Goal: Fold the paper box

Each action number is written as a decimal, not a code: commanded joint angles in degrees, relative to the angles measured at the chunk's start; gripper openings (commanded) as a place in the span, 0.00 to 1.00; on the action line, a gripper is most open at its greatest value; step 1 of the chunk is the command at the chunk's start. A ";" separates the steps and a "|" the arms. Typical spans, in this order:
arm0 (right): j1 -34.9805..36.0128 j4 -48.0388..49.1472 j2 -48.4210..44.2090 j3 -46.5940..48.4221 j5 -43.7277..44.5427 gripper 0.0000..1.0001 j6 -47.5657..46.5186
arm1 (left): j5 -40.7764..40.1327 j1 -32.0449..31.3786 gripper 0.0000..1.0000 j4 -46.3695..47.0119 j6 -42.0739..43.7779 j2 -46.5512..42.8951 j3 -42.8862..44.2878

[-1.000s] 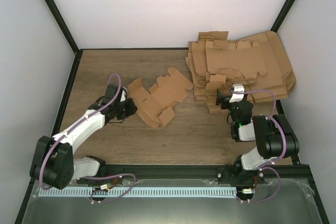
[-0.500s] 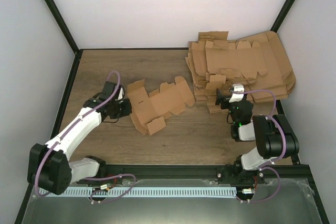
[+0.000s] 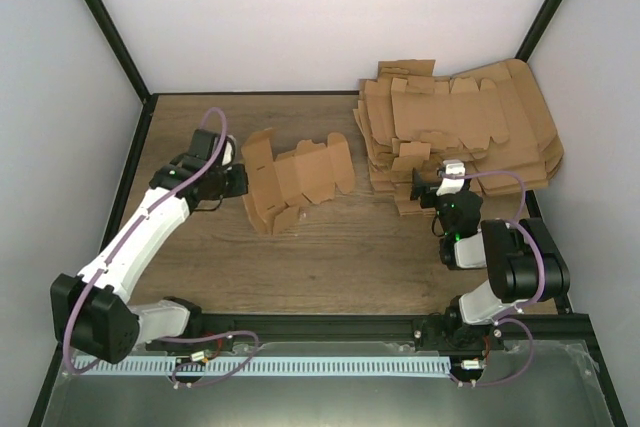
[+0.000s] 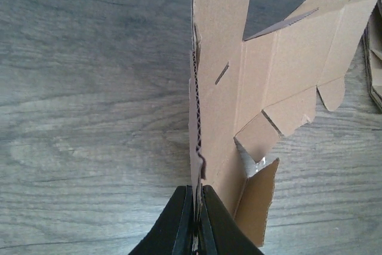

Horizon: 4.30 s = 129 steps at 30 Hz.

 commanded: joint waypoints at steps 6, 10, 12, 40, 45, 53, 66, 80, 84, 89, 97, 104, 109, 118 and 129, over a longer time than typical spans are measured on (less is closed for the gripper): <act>-0.53 1.65 0.23 1.40 -0.01 1.00 0.25 | -8.02 -0.03 0.04 -2.61 5.19 0.86 5.46; -0.51 1.62 0.23 1.40 -0.02 1.00 0.27 | -4.52 -0.01 0.04 -0.67 7.29 -2.08 6.54; -0.54 1.64 0.23 1.45 -0.02 1.00 0.30 | 4.03 0.01 0.04 1.45 9.79 -3.96 6.44; -0.51 1.62 0.23 1.41 -0.02 1.00 0.29 | -6.68 0.02 0.04 -18.35 -3.44 -4.44 3.81; -0.51 1.58 0.23 1.36 -0.02 1.00 0.30 | -11.15 0.02 0.04 -16.89 -2.84 -1.49 2.82; -0.51 1.65 0.24 1.40 -0.04 1.00 0.30 | -12.76 -0.54 0.04 -16.78 4.34 8.91 8.48; -0.51 1.66 0.25 1.40 -0.04 1.00 0.31 | -29.47 -11.64 0.04 -23.88 9.63 27.29 23.87; -0.47 1.65 0.24 1.39 -0.03 1.00 0.32 | -51.46 -16.09 0.04 -10.66 29.69 27.92 17.74; -0.50 1.62 0.24 1.40 -0.03 1.00 0.34 | -50.15 -17.80 0.04 -3.67 39.41 25.60 14.94; -0.51 1.65 0.23 1.40 -0.04 1.00 0.30 | -47.16 -19.78 0.04 4.98 49.32 22.30 9.55; -0.51 1.64 0.24 1.35 -0.01 1.00 0.30 | -42.18 -20.92 0.16 8.48 48.99 21.14 12.40; -0.52 1.67 0.24 1.40 0.01 1.00 0.30 | -35.27 -20.81 1.00 8.03 38.25 12.11 12.67; -0.51 1.64 0.23 1.41 0.03 1.00 0.29 | -35.15 -20.43 1.00 7.43 28.71 4.93 9.92; -0.51 1.64 0.24 1.40 0.01 1.00 0.30 | -17.70 -9.30 1.00 5.32 6.86 -4.84 -0.86; -0.51 1.64 0.24 1.40 -0.08 1.00 0.30 | 2.73 12.34 1.00 11.30 5.66 -2.25 -8.67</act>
